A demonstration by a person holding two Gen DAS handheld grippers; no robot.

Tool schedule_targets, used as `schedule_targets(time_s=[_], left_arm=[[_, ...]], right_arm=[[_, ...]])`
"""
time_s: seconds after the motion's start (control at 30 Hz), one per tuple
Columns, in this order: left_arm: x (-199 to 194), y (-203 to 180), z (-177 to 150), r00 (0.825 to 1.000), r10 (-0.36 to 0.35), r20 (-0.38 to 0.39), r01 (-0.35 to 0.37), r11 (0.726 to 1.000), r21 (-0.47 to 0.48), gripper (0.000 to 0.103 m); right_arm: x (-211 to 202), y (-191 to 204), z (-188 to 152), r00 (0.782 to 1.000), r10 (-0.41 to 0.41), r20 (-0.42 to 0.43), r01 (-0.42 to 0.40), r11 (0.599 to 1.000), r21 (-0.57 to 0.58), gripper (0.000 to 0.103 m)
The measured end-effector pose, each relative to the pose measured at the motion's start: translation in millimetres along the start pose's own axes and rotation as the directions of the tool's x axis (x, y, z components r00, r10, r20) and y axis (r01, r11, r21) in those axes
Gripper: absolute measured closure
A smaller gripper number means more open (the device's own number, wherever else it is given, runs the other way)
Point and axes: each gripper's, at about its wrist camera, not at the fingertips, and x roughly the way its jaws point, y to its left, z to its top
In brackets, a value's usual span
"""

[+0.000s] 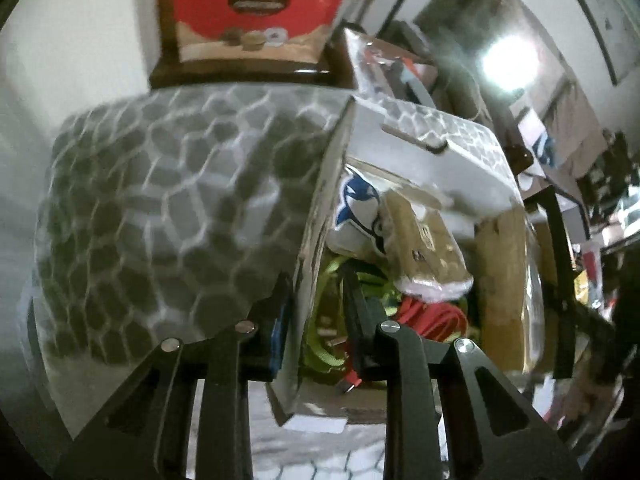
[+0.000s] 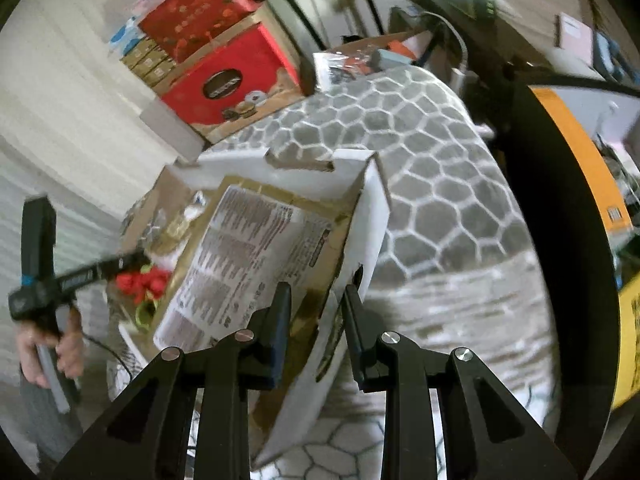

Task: Organize objects
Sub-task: 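Lower the box onto the table and open both tools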

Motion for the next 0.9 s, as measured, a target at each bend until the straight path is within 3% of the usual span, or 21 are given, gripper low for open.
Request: schedule_targets(time_s=[0.27,0.9], left_arm=[[-21.0,24.2,-39.3,0.998,-0.052,0.041,0.056,0.993,-0.103,0.079],[-22.5,18.6,-37.8,0.997,-0.026,0.079,0.034,0.995,-0.095,0.075]], right_arm=[[21.1,19.2,19.5,1.000,-0.002,-0.013,0.001,0.998,-0.062,0.076],[36.6,25.4,25.5,0.999,-0.036,-0.012,0.035,0.995,-0.096,0.076]])
